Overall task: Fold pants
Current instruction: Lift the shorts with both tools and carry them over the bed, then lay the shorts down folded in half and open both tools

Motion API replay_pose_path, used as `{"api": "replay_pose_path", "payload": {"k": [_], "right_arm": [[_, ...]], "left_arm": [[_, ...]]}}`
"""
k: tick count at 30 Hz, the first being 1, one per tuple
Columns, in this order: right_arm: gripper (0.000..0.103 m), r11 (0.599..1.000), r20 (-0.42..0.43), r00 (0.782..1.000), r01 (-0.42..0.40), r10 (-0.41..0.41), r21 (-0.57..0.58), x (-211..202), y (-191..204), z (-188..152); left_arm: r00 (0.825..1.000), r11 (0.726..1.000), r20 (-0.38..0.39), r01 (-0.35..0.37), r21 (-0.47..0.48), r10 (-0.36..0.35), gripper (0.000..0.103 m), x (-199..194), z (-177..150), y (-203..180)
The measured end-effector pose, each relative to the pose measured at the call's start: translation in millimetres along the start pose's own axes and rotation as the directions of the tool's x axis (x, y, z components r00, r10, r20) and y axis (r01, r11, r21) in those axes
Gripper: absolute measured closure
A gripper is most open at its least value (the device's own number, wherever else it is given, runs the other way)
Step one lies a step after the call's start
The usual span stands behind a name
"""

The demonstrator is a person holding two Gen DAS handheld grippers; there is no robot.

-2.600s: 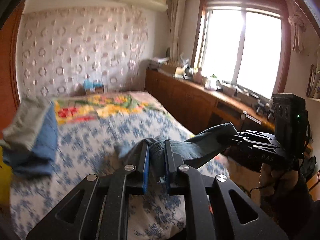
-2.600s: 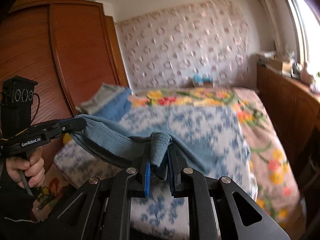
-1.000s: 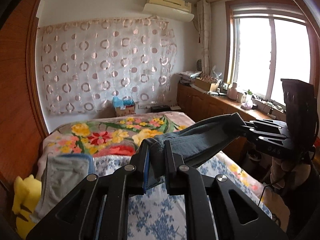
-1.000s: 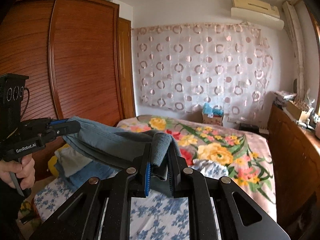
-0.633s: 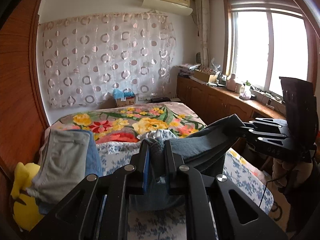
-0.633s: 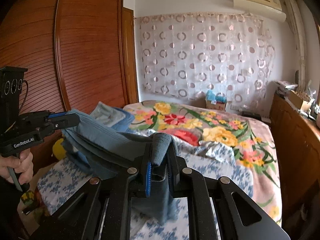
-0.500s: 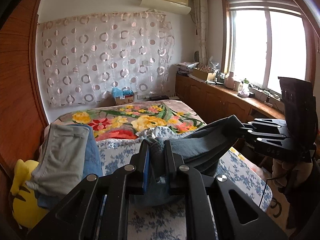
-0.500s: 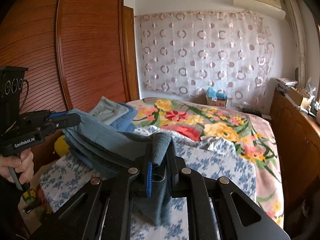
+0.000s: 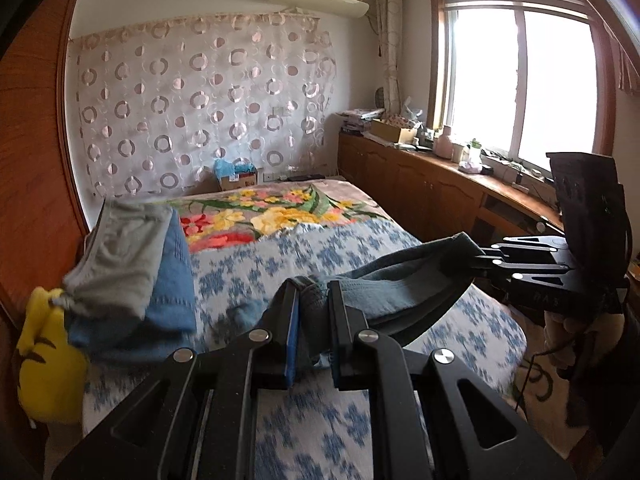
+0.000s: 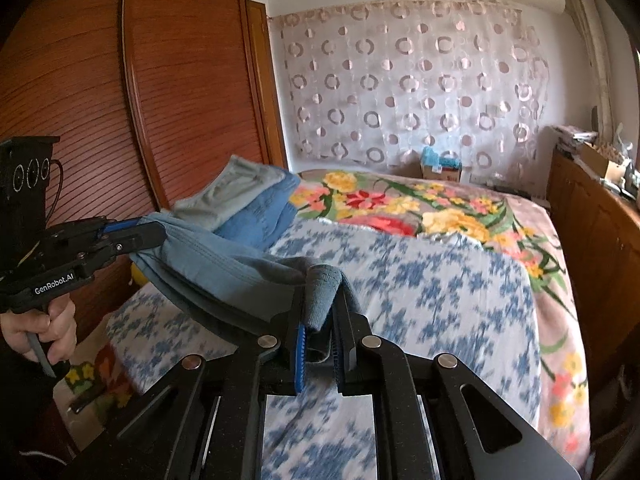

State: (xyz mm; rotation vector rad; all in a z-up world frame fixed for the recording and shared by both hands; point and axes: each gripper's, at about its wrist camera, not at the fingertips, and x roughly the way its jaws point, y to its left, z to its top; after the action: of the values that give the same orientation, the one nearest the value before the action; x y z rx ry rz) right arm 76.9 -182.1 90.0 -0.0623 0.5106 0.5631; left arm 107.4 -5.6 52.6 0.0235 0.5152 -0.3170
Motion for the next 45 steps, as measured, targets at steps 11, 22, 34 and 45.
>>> {"api": "replay_pose_path", "payload": {"k": [11,22,34,45], "right_arm": [[0.092,0.998,-0.062,0.997,-0.040,0.042,0.040,-21,12,-31],[0.092,0.996,-0.136,0.989,-0.055,0.064,0.069,-20,8,-39],[0.092,0.994,-0.113,0.990,-0.070,0.079,0.080,-25,-1,-33],[0.092,0.996,-0.073,0.996,-0.034,0.041,0.086,-2,-6,-36]], "left_arm": [[0.996,0.999,-0.083,0.028,-0.024,-0.030,0.090,-24,-68,-14],[0.985,0.997,-0.161,0.046,-0.061,-0.055,0.090,-31,-109,-16],[0.985,0.997,-0.163,0.056,-0.048,-0.063,0.090,-40,-110,-24],[0.991,0.996,-0.120,0.051,-0.071,-0.059,0.089,-16,-86,-12]]}}
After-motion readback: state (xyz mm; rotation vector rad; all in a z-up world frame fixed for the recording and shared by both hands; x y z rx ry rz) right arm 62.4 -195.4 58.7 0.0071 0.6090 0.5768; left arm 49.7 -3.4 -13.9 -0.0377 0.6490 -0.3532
